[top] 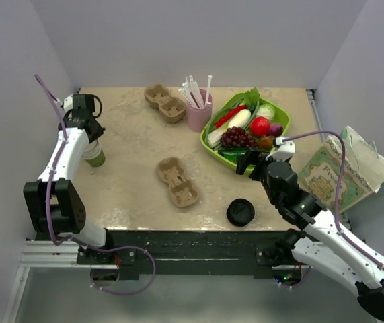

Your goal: Pack the takeout coffee

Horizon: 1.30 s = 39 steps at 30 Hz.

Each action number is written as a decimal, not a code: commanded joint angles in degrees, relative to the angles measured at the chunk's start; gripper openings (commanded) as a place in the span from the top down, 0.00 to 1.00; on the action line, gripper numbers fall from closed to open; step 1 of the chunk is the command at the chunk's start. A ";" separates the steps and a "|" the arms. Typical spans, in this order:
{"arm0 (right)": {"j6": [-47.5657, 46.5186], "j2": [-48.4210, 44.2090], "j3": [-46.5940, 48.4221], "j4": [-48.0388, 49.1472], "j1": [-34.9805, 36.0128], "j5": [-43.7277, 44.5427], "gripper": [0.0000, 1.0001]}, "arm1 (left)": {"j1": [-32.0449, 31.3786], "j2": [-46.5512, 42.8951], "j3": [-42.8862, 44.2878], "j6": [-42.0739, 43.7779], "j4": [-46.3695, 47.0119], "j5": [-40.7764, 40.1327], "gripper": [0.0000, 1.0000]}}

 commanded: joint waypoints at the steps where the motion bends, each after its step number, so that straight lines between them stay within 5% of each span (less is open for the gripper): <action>1: 0.28 -0.30 0.97 0.60 -0.06 2.44 0.02 | 1.26 -0.75 2.47 0.37 0.79 0.51 0.92; 3: 0.19 -0.22 0.97 0.52 0.02 2.52 0.02 | 1.27 -1.37 2.64 0.19 0.52 0.61 1.00; 17: 0.81 0.23 1.33 -0.19 0.02 2.61 0.02 | 1.27 -4.63 9.85 0.98 -5.01 -1.07 1.00; 24: 0.89 1.01 1.59 -0.71 -0.06 2.70 0.02 | 1.27 1.07 11.52 2.74 -8.69 -3.34 1.00; 31: 0.72 2.68 1.85 -0.10 0.02 2.96 0.02 | 0.91 12.68 27.39 4.84 -23.19 -7.91 1.00; 35: -0.50 3.65 1.85 1.21 -0.06 0.60 0.02 | 0.12 11.55 27.60 8.55 -21.53 -5.81 1.00; 39: -2.00 4.71 1.15 5.16 0.02 -4.59 0.02 | -7.32 15.05 30.76 10.50 -26.00 -4.38 1.00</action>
